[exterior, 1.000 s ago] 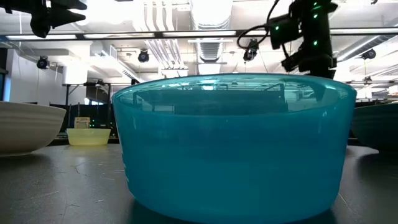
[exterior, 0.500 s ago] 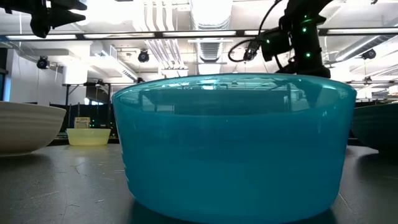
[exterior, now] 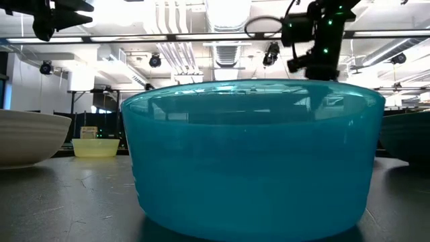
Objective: Place and stack bowls onto a shelf
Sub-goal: Put the orange bowl on the shelf
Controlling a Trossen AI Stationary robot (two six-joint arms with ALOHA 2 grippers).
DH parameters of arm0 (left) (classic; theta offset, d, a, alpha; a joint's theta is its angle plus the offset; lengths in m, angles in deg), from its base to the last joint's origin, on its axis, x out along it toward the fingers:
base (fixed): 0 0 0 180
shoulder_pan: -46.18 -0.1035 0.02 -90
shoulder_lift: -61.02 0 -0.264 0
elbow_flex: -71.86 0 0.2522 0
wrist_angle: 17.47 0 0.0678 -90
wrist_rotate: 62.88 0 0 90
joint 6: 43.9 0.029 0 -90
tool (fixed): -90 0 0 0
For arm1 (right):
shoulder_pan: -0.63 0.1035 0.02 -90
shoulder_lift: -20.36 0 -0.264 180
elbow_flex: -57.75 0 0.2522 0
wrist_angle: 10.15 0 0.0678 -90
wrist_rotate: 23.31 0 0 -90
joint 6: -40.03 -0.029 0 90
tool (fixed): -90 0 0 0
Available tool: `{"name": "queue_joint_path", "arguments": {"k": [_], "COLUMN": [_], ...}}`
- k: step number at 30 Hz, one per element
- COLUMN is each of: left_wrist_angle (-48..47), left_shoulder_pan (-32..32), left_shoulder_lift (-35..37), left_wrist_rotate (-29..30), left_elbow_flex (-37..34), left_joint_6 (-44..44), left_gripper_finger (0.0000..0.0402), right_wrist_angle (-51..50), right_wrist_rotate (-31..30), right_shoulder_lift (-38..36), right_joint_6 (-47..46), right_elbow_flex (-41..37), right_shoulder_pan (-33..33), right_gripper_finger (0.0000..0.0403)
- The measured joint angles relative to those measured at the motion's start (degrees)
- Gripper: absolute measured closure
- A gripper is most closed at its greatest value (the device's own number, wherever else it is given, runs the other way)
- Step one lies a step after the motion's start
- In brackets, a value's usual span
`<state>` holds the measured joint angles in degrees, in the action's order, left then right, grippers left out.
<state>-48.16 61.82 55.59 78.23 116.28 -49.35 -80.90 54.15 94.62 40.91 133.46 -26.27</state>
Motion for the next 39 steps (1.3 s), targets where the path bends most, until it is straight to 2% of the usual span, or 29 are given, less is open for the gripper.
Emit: {"name": "queue_joint_path", "arguments": {"k": [6,14,21,25,31,39], "left_wrist_angle": [0.2,-0.1,-1.2,-1.2,-1.2,-1.2], "left_shoulder_pan": [0.0,0.0,0.0,0.0,0.0,0.0], "left_shoulder_lift": [0.0,0.0,0.0,0.0,0.0,0.0], "left_wrist_rotate": [0.0,0.0,0.0,0.0,0.0,0.0], "left_elbow_flex": [0.0,0.0,0.0,0.0,0.0,0.0], "left_joint_6": [-0.5,-1.1,-1.1,-1.1,-1.3,-1.6], "left_gripper_finger": [0.0249,0.0249,0.0249,0.0249,0.0249,0.0249], "right_wrist_angle": [5.9,-5.5,-8.5,-11.6,-11.0,-4.3], "right_wrist_rotate": [3.8,3.4,2.2,-0.5,0.5,-0.1], "right_shoulder_lift": [-0.3,0.7,-2.8,-2.9,-2.9,-2.9], "right_joint_6": [0.6,-1.3,-0.9,-1.3,-2.4,-1.8], "right_elbow_flex": [0.2,0.2,-0.7,-3.1,-9.3,-14.7], "right_shoulder_pan": [0.0,-0.6,-0.6,-1.7,-2.0,-2.0], "right_gripper_finger": [0.0271,0.0271,0.0271,0.0271,0.0271,0.0271]}}
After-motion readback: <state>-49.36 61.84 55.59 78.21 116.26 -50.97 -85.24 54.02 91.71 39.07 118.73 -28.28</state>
